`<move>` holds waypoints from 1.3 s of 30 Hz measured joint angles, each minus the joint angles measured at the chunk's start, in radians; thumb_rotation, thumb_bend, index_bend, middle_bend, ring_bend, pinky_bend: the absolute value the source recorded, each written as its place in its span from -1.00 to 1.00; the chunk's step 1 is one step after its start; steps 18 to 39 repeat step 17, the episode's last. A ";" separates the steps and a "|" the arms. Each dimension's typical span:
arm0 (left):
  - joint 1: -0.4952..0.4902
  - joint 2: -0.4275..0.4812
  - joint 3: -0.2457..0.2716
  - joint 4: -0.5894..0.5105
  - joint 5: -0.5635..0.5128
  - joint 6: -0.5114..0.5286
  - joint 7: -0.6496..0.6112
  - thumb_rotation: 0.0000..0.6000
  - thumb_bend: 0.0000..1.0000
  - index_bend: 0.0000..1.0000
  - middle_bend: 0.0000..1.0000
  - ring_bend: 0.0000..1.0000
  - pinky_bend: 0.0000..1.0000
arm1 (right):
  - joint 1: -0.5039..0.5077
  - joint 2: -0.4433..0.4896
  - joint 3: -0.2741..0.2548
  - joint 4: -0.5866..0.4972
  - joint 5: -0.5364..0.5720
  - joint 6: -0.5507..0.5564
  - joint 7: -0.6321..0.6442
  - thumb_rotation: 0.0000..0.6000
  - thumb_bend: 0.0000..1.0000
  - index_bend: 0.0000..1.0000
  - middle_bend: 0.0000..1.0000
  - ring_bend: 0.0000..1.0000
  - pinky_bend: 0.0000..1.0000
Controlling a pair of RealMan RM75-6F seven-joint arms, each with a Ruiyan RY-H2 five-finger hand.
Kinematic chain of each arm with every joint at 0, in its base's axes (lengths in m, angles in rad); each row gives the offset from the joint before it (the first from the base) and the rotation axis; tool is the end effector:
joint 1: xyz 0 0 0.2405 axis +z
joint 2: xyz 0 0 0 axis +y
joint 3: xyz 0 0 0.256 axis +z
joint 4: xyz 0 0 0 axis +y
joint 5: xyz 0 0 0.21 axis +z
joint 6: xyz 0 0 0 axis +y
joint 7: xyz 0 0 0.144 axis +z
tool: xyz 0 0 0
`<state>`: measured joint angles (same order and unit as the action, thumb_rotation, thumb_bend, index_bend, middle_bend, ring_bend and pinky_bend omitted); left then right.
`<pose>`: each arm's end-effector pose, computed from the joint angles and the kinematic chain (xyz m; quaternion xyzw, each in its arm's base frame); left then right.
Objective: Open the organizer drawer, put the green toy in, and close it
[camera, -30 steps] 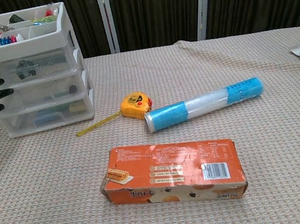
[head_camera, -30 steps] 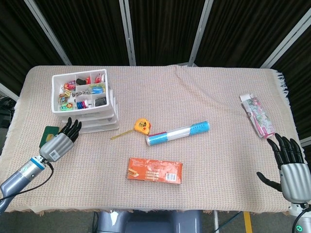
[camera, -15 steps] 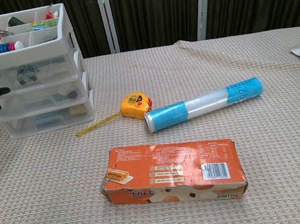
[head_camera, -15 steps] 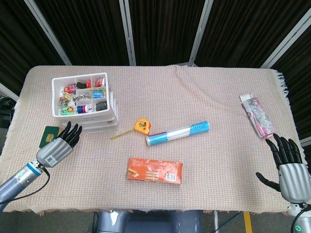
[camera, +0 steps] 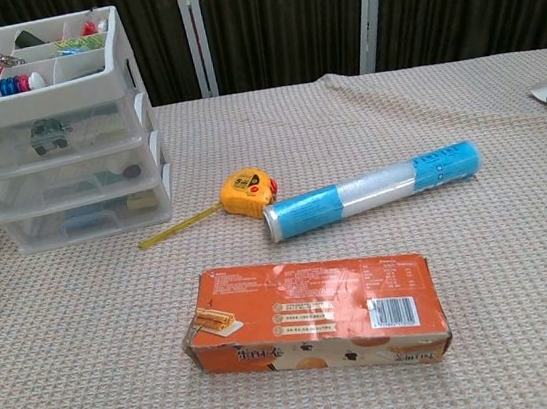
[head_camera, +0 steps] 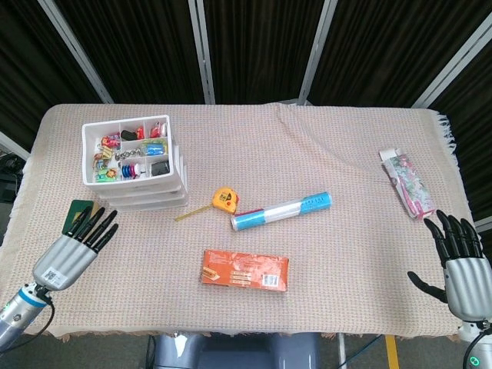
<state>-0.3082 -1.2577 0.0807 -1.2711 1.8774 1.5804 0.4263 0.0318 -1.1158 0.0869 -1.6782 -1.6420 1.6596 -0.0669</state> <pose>-0.2793 0.2146 0.1138 -0.7869 -0.0111 -0.3278 0.5227 -0.2766 -0.1683 0.1759 0.5799 -0.3091 0.4608 0.5965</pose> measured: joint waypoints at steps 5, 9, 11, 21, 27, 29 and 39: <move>0.101 0.010 0.012 -0.093 -0.067 0.113 -0.171 1.00 -0.96 -0.94 -1.00 -1.00 -0.98 | 0.001 0.001 -0.005 0.002 -0.005 -0.006 -0.004 1.00 -1.00 -0.84 -1.00 -1.00 -0.98; 0.177 0.032 0.017 -0.168 -0.164 0.165 -0.267 1.00 -0.98 -0.99 -1.00 -1.00 -1.00 | 0.005 0.003 -0.008 0.004 -0.008 -0.014 -0.008 1.00 -1.00 -0.85 -1.00 -1.00 -0.99; 0.200 0.044 0.017 -0.194 -0.209 0.165 -0.301 1.00 -0.99 -1.00 -1.00 -1.00 -1.00 | 0.006 0.004 -0.009 0.004 -0.007 -0.019 -0.010 1.00 -1.00 -0.85 -1.00 -1.00 -0.99; 0.254 0.056 0.000 -0.194 -0.310 0.153 -0.324 1.00 -0.99 -1.00 -1.00 -1.00 -1.00 | 0.010 0.000 -0.011 -0.001 -0.010 -0.026 -0.031 1.00 -1.00 -0.85 -1.00 -1.00 -0.99; 0.254 0.056 0.000 -0.194 -0.310 0.153 -0.324 1.00 -0.99 -1.00 -1.00 -1.00 -1.00 | 0.010 0.000 -0.011 -0.001 -0.010 -0.026 -0.031 1.00 -1.00 -0.85 -1.00 -1.00 -0.99; 0.254 0.056 0.000 -0.194 -0.310 0.153 -0.324 1.00 -0.99 -1.00 -1.00 -1.00 -1.00 | 0.010 0.000 -0.011 -0.001 -0.010 -0.026 -0.031 1.00 -1.00 -0.85 -1.00 -1.00 -0.99; 0.254 0.056 0.000 -0.194 -0.310 0.153 -0.324 1.00 -0.99 -1.00 -1.00 -1.00 -1.00 | 0.010 0.000 -0.011 -0.001 -0.010 -0.026 -0.031 1.00 -1.00 -0.85 -1.00 -1.00 -0.99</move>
